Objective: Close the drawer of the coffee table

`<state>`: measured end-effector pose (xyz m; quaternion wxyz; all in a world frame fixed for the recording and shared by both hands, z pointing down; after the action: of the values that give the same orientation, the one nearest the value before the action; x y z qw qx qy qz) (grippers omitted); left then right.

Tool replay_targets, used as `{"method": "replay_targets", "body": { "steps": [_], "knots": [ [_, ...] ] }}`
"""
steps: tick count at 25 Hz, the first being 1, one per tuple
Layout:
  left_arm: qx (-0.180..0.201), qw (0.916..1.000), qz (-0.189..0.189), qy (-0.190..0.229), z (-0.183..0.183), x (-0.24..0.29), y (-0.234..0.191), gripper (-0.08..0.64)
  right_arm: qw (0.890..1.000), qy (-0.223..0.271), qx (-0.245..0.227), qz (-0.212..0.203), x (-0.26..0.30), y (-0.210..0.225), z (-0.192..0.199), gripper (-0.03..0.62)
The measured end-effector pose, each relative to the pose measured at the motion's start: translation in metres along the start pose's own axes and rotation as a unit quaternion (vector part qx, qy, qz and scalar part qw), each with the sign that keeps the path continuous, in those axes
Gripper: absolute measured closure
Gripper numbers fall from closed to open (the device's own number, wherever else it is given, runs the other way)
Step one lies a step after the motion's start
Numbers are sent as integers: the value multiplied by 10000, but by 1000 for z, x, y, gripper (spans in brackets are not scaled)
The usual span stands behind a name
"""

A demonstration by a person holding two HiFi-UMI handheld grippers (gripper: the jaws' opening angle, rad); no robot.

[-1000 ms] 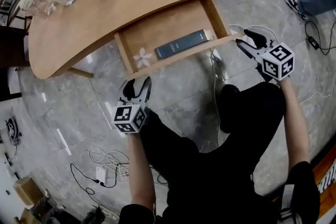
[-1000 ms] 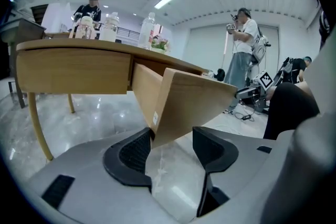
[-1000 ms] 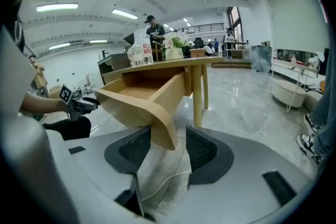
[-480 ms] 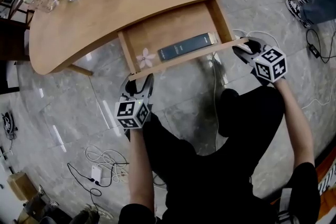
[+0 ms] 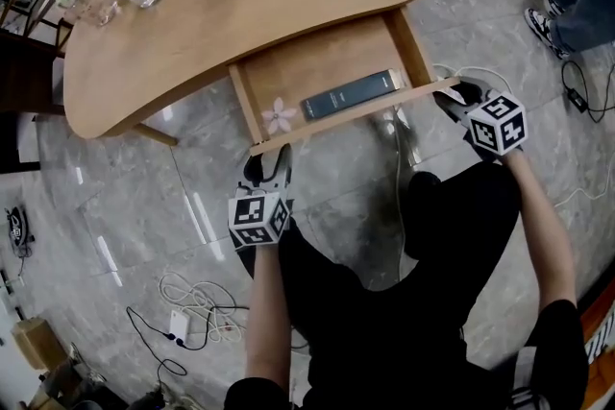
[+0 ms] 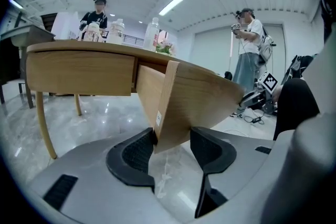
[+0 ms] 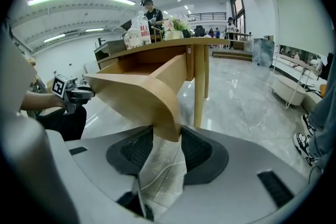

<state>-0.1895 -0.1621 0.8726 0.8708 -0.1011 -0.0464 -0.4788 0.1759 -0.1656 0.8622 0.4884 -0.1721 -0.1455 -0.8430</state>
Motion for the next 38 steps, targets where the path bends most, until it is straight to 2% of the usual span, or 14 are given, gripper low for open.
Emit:
{"method": "replay_targets", "body": {
  "steps": [4,9,13,21,23,29,38],
  "knots": [
    [4,10000,10,47,-7,-2,1,333,9999,49,157,10,-4,0,-6,430],
    [-80,9997,21,245,-25,-4,1,339,9991,349,231,-35,-10,2,-23,436],
    [-97,9998,10,196,-28,-6,2,342,9991,386,155,10,-13,1,-23,444],
    [-146,9990,1,419,-54,3,-4,347,9985,538,98,59,-12,8,-49,446],
    [-114,9989,9,452,-61,7,-7,350,9991,413,60,83,-10,10,-58,448],
    [15,9996,40,282,-60,18,-15,350,9992,-400,-28,41,5,15,-59,450],
    [98,9998,-31,196,-65,49,-34,350,9934,-928,234,638,33,30,-72,451]
  ]
}}
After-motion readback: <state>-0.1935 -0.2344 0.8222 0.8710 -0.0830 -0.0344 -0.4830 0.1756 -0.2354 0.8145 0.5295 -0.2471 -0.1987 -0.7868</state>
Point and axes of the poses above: the fingertips, and each gripper's own axes: x forward along the fingers, y to its right, z out of its underside, the point moved 1 cm from there along -x, backward along the fingers, and after that the axes turned 15 degrees about y, right-handed, at the moved point
